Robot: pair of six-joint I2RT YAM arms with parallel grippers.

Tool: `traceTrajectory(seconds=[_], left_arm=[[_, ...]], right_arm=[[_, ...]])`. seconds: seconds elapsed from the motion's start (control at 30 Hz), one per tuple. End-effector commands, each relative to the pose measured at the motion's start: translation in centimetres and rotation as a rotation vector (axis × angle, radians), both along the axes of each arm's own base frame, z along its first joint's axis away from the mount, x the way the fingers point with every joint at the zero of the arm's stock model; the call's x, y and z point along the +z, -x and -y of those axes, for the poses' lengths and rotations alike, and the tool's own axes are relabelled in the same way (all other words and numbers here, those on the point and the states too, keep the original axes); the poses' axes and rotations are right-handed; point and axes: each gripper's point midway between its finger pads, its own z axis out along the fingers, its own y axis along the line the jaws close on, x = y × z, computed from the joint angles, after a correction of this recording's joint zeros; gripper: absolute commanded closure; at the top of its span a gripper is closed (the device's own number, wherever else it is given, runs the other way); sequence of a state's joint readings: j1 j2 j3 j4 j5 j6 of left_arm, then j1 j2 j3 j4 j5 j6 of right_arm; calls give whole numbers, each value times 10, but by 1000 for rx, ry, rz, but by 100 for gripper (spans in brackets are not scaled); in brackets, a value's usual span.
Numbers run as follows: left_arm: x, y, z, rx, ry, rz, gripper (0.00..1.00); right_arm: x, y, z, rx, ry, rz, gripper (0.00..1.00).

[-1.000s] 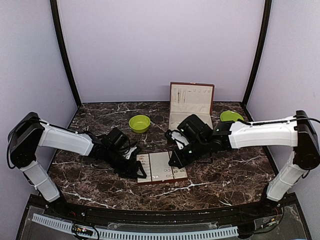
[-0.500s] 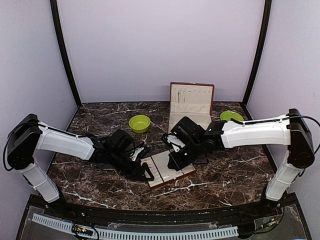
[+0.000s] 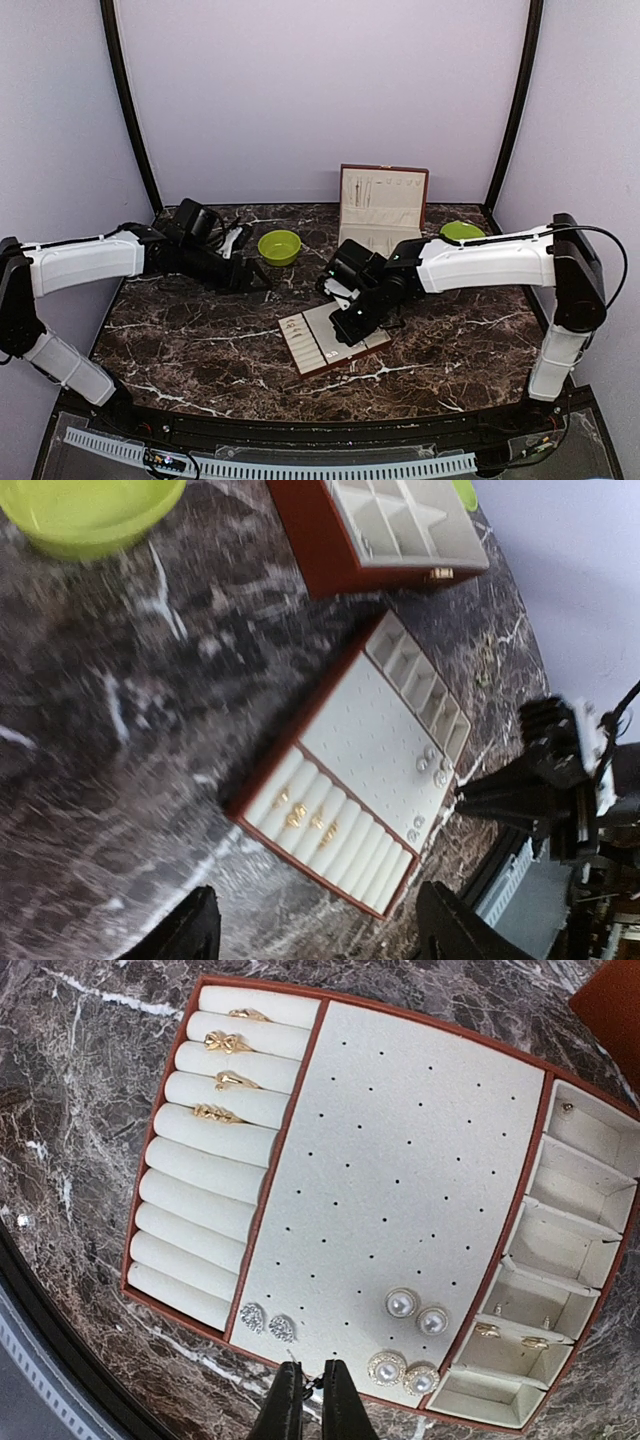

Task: Organize the mixed jewelry
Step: Place the earring in the earring holder.

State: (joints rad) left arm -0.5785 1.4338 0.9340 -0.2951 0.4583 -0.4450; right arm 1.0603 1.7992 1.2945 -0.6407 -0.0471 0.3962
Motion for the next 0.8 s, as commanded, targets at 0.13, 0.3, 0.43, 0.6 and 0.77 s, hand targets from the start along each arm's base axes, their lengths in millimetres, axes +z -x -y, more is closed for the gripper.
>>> traceTrajectory(seconds=[0.13,0.3,0.43,0.6,0.77], left_arm=[[78,-70,-57,112,-100,324,28],[71,-86,-69,145,-186,400,27],[56,-85,-71,141,-207,388,27],[52,-81,-74,139,-217,382,27],[53,-80,-73,137,-210,380,27]], right_arm=[[-7,-3,-6,29,65,-1,95],[-13,-5,-8,47,104,-16,95],[-17,-5,-9,67,138,-31,95],[-26,-4,-8,86,181,-51,95],[-28,-5,-6,96,210,-55,95]])
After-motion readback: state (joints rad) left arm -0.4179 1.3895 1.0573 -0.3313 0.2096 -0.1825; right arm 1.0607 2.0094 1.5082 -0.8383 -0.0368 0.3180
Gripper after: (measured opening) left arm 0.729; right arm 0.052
